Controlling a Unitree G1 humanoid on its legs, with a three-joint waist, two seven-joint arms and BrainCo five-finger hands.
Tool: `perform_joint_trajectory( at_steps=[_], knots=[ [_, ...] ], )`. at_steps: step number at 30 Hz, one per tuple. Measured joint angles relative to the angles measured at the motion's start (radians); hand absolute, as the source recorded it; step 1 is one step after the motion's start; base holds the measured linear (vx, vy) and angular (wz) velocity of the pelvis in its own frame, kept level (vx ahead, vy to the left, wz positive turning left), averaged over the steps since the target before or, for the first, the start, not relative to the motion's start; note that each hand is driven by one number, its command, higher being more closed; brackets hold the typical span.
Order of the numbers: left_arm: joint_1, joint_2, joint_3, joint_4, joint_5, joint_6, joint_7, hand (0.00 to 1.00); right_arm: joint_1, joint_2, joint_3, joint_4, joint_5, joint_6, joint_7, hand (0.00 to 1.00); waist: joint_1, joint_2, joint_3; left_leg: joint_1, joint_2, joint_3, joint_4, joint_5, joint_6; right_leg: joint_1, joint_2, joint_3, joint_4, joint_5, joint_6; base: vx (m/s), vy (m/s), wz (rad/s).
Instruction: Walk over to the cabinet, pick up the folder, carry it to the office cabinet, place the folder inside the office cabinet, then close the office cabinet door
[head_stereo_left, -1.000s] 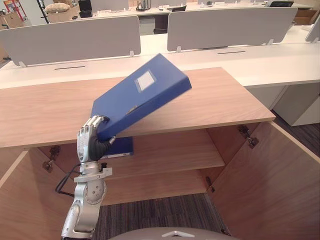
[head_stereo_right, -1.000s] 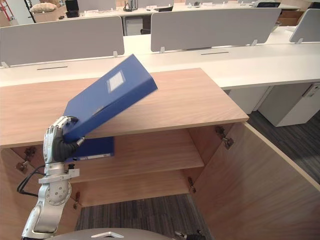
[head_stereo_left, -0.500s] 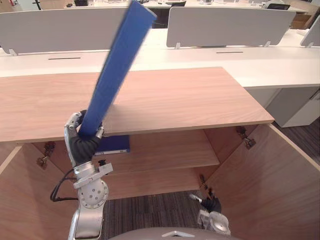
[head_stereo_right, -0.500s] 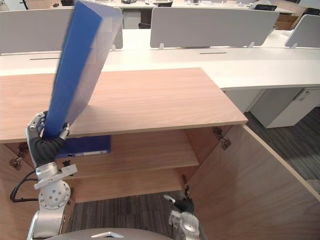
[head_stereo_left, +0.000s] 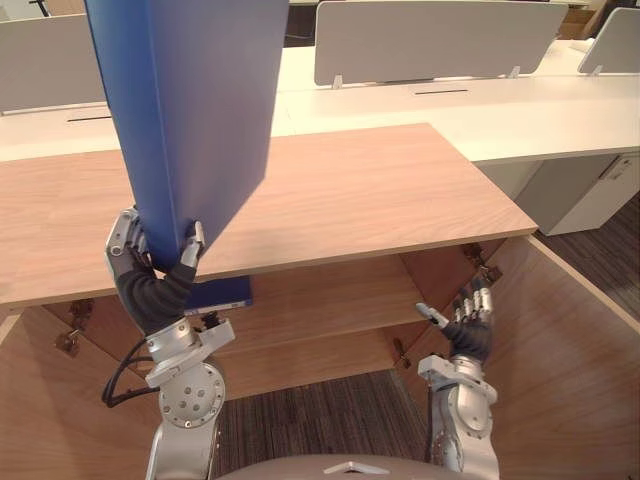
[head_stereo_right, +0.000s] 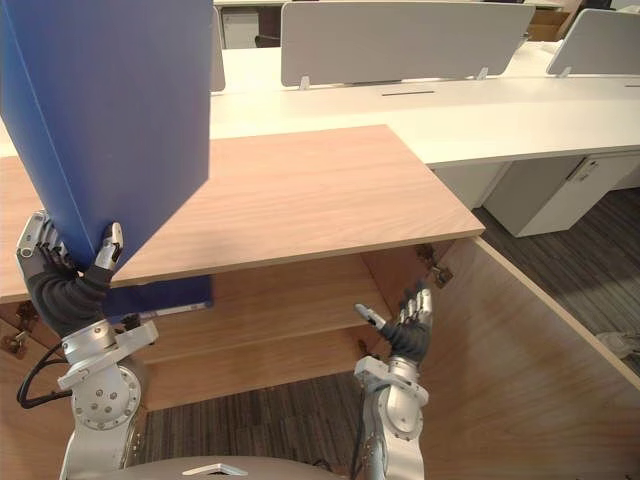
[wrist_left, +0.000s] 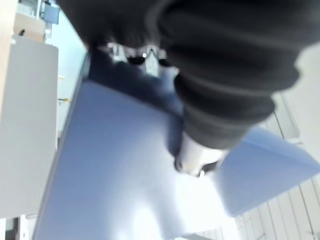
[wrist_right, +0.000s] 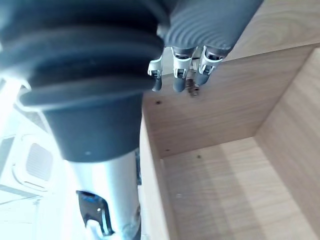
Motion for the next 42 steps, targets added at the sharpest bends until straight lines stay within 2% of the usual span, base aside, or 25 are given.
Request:
perform_joint_trajectory(
  at_steps=[6,13,17,21,32,35,42],
  knots=[
    [0.0,0.002,-0.046,0.0,-0.008,-0.009,-0.012,1.0,0.02,0.002,0.001,-0.145,-0.006,-0.035,-0.006,0.0,-0.009,0.007,0.001,-0.006,0.0,0.006,0.002,-0.004,0.0,-0.009,0.0,0.006,-0.001,0.0,0.0,-0.01,-0.008,-0.03],
    [0.024,0.017,-0.059,0.026,-0.007,-0.01,-0.031,1.0,0.019,0.002,0.005,-0.26,-0.01,-0.053,-0.007,0.0,-0.014,0.018,0.005,-0.014,0.0,0.01,0.017,-0.013,0.001,-0.015,0.0,0.01,0.001,0.001,0.001,0.0,-0.003,0.0],
    [0.04,0.027,-0.076,0.035,-0.008,-0.011,-0.055,1.0,0.016,0.001,0.009,-0.306,-0.046,-0.071,-0.006,0.0,-0.015,0.02,0.004,-0.014,0.0,0.014,0.017,-0.014,0.001,-0.016,0.0,0.013,0.0,0.001,0.002,-0.02,-0.02,-0.04],
    [0.039,0.033,-0.084,0.044,-0.01,-0.011,-0.077,1.0,0.004,-0.002,0.05,-0.364,-0.058,-0.082,-0.006,0.0,-0.017,0.021,0.003,-0.014,-0.001,0.022,0.018,-0.015,0.003,-0.018,-0.001,0.021,0.0,0.003,0.005,-0.02,-0.014,-0.05],
    [0.019,0.037,-0.133,0.106,-0.11,-0.043,-0.135,1.0,-0.12,-0.033,0.122,-0.376,-0.086,-0.097,-0.006,0.0,-0.007,0.018,0.0,-0.019,-0.003,0.026,0.018,-0.015,0.003,-0.019,-0.003,0.026,0.001,0.007,0.01,-0.03,-0.016,-0.01],
    [0.019,0.042,-0.15,0.116,-0.121,-0.051,-0.144,1.0,-0.142,-0.041,0.126,-0.376,-0.086,-0.097,-0.005,0.0,-0.004,0.014,-0.019,-0.032,-0.003,0.022,0.017,-0.014,0.004,-0.029,-0.003,0.022,0.0,0.007,0.01,-0.02,-0.025,0.04],
    [-0.001,0.049,-0.169,0.157,-0.215,-0.064,-0.199,1.0,-0.197,-0.077,0.155,-0.369,-0.084,-0.097,0.008,0.0,0.0,0.011,-0.022,-0.035,-0.005,0.011,0.016,-0.012,0.007,-0.028,-0.007,0.014,0.004,0.007,0.01,-0.01,-0.009,0.03]
  ],
)
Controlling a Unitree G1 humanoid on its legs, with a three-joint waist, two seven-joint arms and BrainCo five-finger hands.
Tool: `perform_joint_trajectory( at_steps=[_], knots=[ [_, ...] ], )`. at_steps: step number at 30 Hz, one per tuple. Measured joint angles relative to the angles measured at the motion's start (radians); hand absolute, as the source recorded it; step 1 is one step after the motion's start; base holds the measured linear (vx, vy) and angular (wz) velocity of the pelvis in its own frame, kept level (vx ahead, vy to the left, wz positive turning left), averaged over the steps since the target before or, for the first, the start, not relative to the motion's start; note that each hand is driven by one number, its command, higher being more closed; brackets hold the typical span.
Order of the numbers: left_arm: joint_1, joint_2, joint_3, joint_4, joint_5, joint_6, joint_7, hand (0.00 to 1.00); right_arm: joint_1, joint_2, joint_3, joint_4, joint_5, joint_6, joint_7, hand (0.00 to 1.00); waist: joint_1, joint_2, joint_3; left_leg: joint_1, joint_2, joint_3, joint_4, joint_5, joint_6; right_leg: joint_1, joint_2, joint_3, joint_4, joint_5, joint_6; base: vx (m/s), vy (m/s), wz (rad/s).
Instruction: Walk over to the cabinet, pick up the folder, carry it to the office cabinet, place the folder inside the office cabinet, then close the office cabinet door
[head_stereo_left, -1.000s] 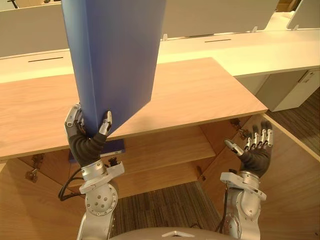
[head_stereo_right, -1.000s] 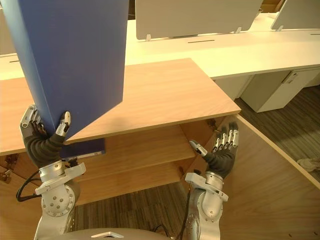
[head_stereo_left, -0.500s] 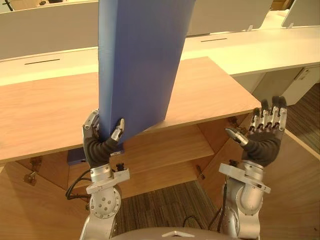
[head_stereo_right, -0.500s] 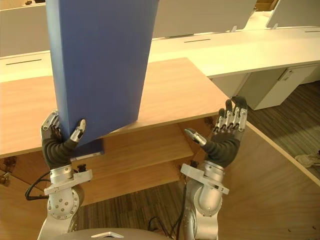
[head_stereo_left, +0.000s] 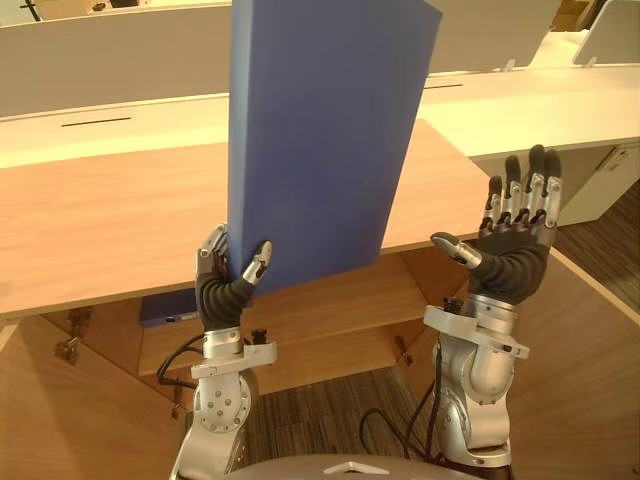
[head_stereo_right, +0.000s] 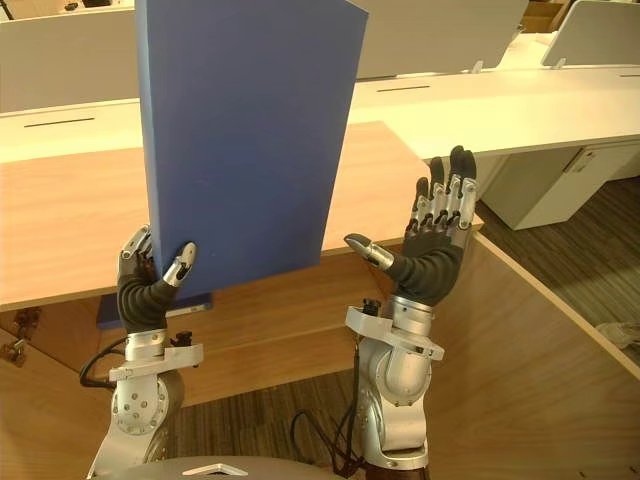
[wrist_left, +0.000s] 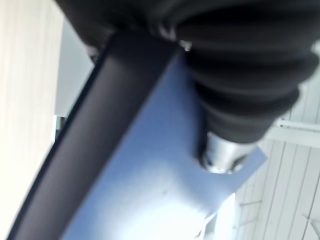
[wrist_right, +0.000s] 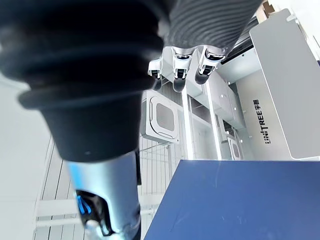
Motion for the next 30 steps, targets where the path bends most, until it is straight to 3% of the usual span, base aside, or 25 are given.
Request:
perform_joint_trajectory(
  at_steps=[14,23,27,30],
  knots=[
    [-0.013,0.024,-0.006,0.018,-0.133,-0.012,-0.106,1.0,-0.023,-0.033,-0.032,0.139,0.168,0.024,0.11,0.0,0.003,-0.013,-0.005,-0.013,-0.015,-0.012,-0.004,0.007,0.011,-0.006,-0.014,-0.009,-0.006,0.006,0.009,-0.01,-0.005,0.02],
    [-0.057,0.024,-0.005,0.017,-0.138,-0.03,-0.151,1.0,-0.052,-0.034,-0.046,0.224,0.31,0.031,0.19,0.0,0.001,-0.027,-0.011,-0.013,-0.024,-0.034,-0.035,0.027,0.018,-0.007,-0.016,-0.031,-0.009,0.006,0.01,-0.01,-0.015,0.07],
    [-0.065,0.04,-0.006,0.017,-0.138,-0.042,-0.18,1.0,-0.074,-0.04,-0.043,0.288,0.365,0.056,0.238,0.0,0.005,-0.029,-0.009,-0.013,-0.026,-0.037,-0.036,0.028,0.018,-0.007,-0.018,-0.033,-0.009,0.006,0.01,-0.01,-0.01,0.03],
    [-0.09,0.066,-0.005,0.017,-0.137,-0.042,-0.184,1.0,-0.083,-0.116,-0.041,0.29,0.374,0.069,0.286,0.0,0.013,-0.031,-0.009,-0.013,-0.027,-0.038,-0.036,0.028,0.018,-0.007,-0.02,-0.033,-0.009,0.007,0.012,0.0,0.0,0.0]
  ],
)
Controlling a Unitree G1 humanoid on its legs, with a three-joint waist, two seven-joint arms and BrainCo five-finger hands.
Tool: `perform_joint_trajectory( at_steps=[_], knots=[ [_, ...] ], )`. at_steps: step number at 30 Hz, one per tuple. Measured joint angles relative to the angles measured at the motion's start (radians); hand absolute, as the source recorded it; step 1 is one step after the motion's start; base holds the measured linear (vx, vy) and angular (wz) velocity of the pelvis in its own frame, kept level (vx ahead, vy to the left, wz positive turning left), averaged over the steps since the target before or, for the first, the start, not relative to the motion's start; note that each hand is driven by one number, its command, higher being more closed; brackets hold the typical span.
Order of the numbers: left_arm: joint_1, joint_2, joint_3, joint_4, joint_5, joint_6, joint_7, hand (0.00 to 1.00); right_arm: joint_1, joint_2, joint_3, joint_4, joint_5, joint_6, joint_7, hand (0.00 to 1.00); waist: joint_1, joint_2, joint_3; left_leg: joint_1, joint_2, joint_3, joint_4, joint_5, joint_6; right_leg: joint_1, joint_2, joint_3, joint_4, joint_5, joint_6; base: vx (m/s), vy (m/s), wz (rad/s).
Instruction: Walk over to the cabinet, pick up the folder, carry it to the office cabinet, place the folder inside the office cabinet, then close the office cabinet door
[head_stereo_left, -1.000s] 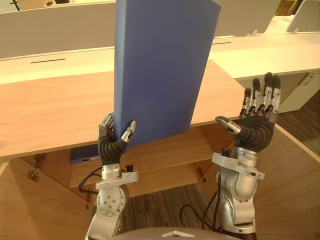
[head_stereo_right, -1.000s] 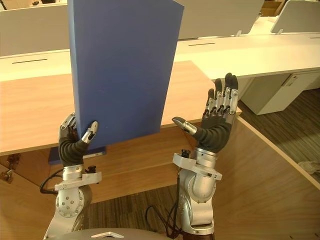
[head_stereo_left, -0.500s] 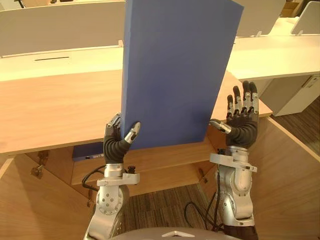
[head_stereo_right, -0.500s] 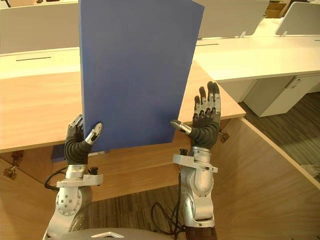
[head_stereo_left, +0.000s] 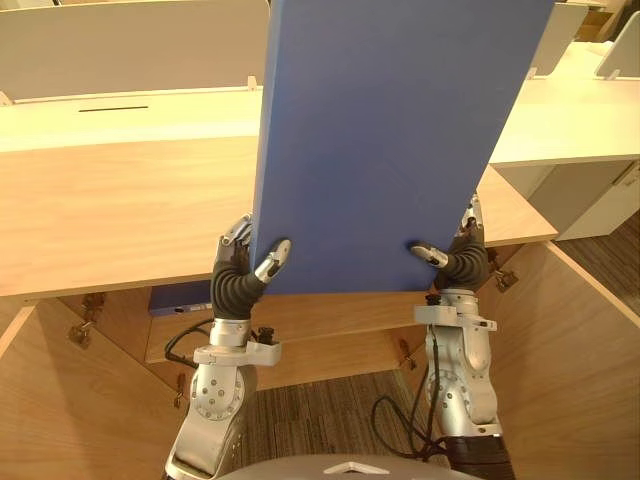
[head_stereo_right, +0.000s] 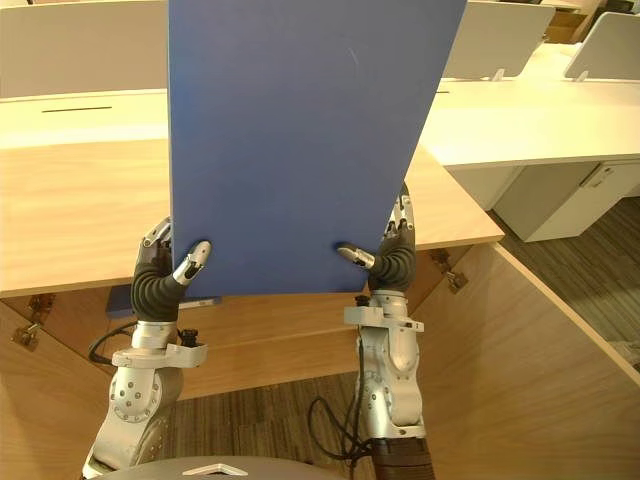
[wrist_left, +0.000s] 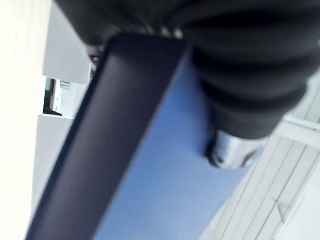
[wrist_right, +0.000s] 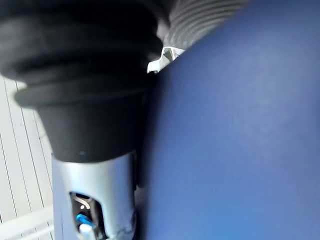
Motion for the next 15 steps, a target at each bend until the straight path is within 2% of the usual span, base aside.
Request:
perform_joint_trajectory(
  at_steps=[4,5,6,10,15],
  knots=[
    [-0.021,0.036,0.009,0.0,0.004,-0.006,-0.013,1.0,-0.018,-0.096,0.004,0.017,-0.001,0.017,0.047,0.0,0.001,-0.001,0.0,0.0,-0.001,0.0,0.0,0.001,0.001,0.0,-0.001,0.0,0.0,0.001,0.001,0.0,0.0,0.0],
    [-0.027,0.051,0.015,0.0,0.012,-0.008,-0.017,1.0,-0.027,-0.121,0.008,0.034,-0.002,0.022,0.062,1.0,0.0,-0.001,0.0,0.0,-0.001,0.0,0.0,0.001,0.002,0.0,-0.001,0.0,0.0,0.001,0.001,0.0,0.0,0.0],
    [-0.032,0.066,0.019,0.0,0.023,-0.012,-0.018,1.0,-0.03,-0.141,0.009,0.037,-0.004,0.035,0.074,1.0,0.0,-0.001,0.0,0.0,-0.001,0.0,-0.001,0.002,0.002,0.0,-0.001,0.0,0.0,0.001,0.001,0.0,0.0,0.0],
    [-0.032,0.101,0.04,0.0,0.06,-0.019,-0.02,1.0,-0.031,-0.228,0.033,0.037,-0.009,0.041,0.111,1.0,0.0,-0.001,0.001,0.001,-0.002,0.0,0.0,0.002,0.003,0.0,-0.002,0.001,0.0,0.003,0.002,0.0,0.0,0.0],
    [-0.032,0.141,0.071,0.0,0.107,-0.034,-0.033,1.0,-0.037,-0.266,0.052,0.078,-0.016,0.062,0.15,1.0,-0.002,-0.002,0.001,0.001,-0.005,0.0,0.0,0.003,0.005,0.001,-0.008,0.0,0.0,0.004,0.003,-0.01,-0.003,0.0]
  ],
)
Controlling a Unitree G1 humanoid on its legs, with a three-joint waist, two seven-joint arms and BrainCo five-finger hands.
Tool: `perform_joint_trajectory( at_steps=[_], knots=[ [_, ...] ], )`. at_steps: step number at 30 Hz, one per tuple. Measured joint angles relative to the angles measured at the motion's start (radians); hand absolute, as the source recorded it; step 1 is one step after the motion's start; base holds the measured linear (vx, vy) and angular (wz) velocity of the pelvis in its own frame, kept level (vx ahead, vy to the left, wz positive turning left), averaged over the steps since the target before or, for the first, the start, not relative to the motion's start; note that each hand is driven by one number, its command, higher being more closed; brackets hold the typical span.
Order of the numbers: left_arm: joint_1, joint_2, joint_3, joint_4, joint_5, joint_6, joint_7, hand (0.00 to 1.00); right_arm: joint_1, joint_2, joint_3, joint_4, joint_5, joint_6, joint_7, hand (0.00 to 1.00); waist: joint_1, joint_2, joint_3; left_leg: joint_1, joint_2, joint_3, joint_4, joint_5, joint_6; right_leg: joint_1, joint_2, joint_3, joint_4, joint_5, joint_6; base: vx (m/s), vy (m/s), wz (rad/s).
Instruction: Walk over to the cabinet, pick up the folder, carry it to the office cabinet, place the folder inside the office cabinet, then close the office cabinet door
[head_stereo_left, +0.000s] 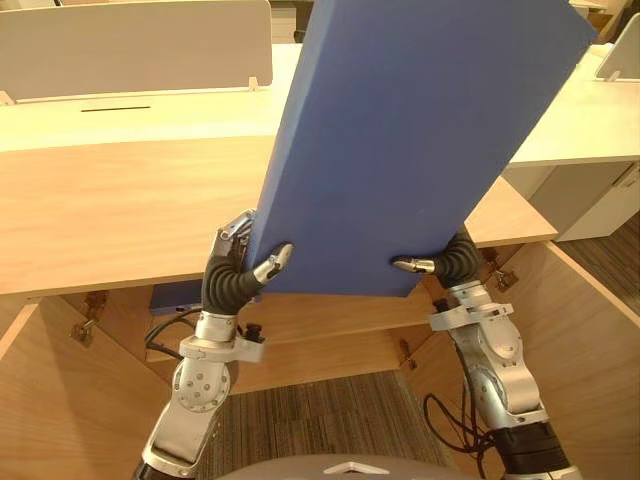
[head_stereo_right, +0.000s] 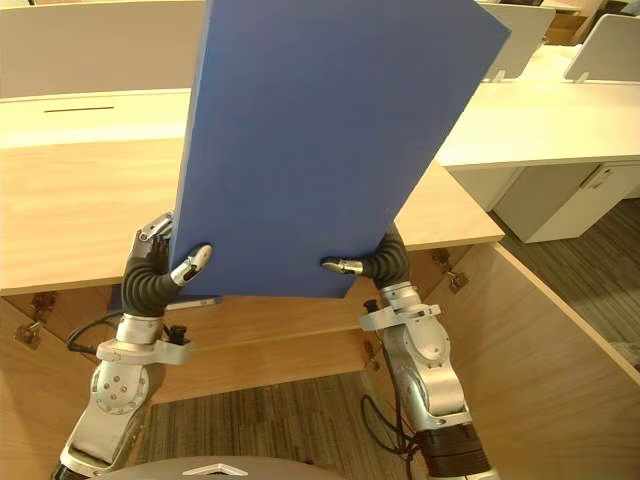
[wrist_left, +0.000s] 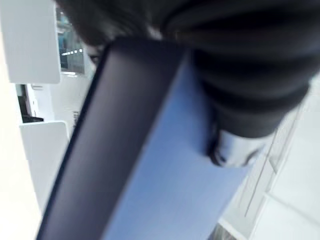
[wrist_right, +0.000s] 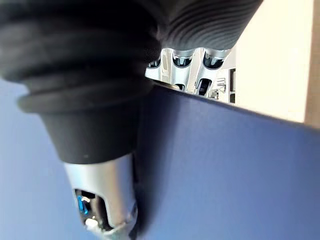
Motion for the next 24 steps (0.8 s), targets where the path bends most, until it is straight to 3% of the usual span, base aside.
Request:
perform_joint_trajectory(
  at_steps=[8,9,13,24],
  knots=[
    [0.005,0.015,0.049,0.004,0.033,-0.006,-0.011,1.0,-0.006,-0.002,0.024,0.018,-0.007,-0.008,0.03,1.0,-0.001,-0.004,0.004,-0.001,-0.004,-0.002,-0.001,0.001,0.001,-0.001,-0.001,-0.001,-0.001,0.0,0.0,-0.01,-0.005,0.0],
    [0.006,0.013,0.053,0.006,0.033,-0.005,-0.012,0.0,-0.009,0.003,0.024,0.018,-0.009,-0.009,0.03,1.0,-0.001,-0.004,0.004,-0.002,-0.004,-0.003,-0.002,0.001,0.001,-0.001,-0.001,-0.002,-0.002,0.0,0.0,0.0,0.0,0.0],
    [0.009,0.004,0.085,0.012,0.053,-0.005,-0.004,0.0,-0.01,0.052,0.02,0.018,-0.051,-0.01,0.014,1.0,-0.002,-0.005,0.005,0.0,-0.005,-0.006,-0.001,0.001,0.002,-0.001,-0.001,-0.005,-0.005,0.0,0.0,0.0,0.0,0.01],
    [0.078,-0.113,0.243,0.026,0.06,-0.004,0.05,0.0,-0.009,0.204,-0.066,-0.03,-0.175,-0.007,-0.118,1.0,0.015,-0.008,0.02,-0.004,-0.011,-0.031,0.002,0.005,0.008,0.005,-0.008,-0.026,-0.003,0.0,0.0,-0.01,-0.013,0.06]
  ],
)
